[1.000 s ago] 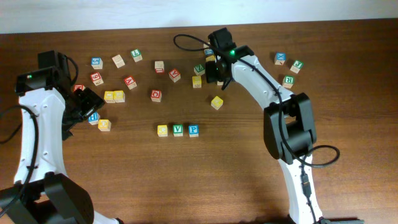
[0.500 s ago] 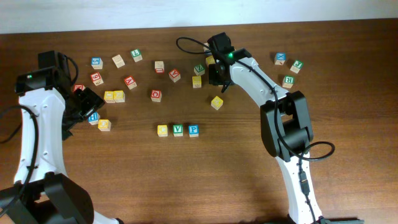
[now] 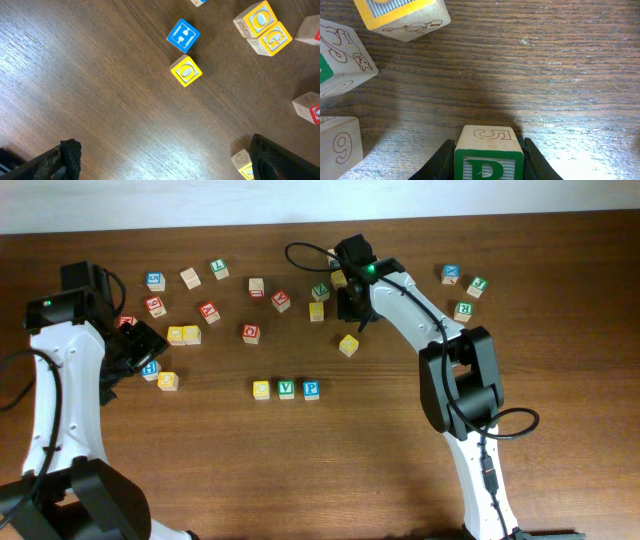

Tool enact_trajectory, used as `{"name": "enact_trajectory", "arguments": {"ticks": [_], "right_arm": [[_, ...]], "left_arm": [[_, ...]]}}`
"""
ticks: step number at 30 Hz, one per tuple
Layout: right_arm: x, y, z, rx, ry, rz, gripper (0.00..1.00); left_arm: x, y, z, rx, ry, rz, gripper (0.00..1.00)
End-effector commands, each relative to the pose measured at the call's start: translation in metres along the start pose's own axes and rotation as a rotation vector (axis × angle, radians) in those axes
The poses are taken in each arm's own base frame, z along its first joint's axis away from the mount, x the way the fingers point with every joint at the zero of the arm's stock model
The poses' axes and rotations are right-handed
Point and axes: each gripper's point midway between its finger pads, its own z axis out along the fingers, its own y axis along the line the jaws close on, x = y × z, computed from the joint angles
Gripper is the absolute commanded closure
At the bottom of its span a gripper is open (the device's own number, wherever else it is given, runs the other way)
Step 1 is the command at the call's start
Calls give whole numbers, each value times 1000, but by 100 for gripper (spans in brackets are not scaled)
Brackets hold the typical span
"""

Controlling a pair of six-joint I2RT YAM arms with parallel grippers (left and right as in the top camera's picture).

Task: Spell out CVPR
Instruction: 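Place the green R block to the right of the P block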

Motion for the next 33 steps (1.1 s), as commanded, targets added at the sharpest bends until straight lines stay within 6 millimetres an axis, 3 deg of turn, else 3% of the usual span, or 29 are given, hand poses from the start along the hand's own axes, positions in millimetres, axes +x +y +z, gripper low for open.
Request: {"name": "enact_trajectory", "arguments": {"ticks": [1, 3, 7, 8, 11, 13, 17, 20, 25, 31, 32, 33], "right_arm": [[-11, 3, -33, -13, -44, -3, 76], [-13, 3, -44, -16, -53, -2, 76], [-9, -2, -89, -15, -48, -3, 76], [4, -5, -98, -15, 0, -7, 76], [67, -4, -108, -33, 263, -24, 76], [94, -4, -112, 1, 363, -56, 76], [153, 27, -89, 16, 468, -155, 76], [176, 44, -72, 29, 464, -128, 76], [168, 62, -58, -9, 386, -91, 75], [166, 66, -56, -25, 374, -87, 75], [166, 66, -56, -25, 374, -88, 66], [166, 66, -56, -25, 374, -87, 66]], "left_arm": [[-2, 2, -4, 5, -10, -6, 1], [-2, 2, -4, 5, -10, -6, 1], [-2, 2, -4, 5, -10, -6, 1], [-2, 2, -4, 5, -10, -6, 1], [-2, 2, -4, 5, -10, -6, 1], [-2, 2, -4, 5, -10, -6, 1], [-2, 2, -4, 5, -10, -6, 1], [-2, 2, -4, 5, -10, -6, 1], [-2, 2, -4, 5, -10, -6, 1], [-2, 2, -4, 5, -10, -6, 1], [-2, 2, -4, 5, -10, -7, 1], [-2, 2, -4, 5, -10, -6, 1]]}}
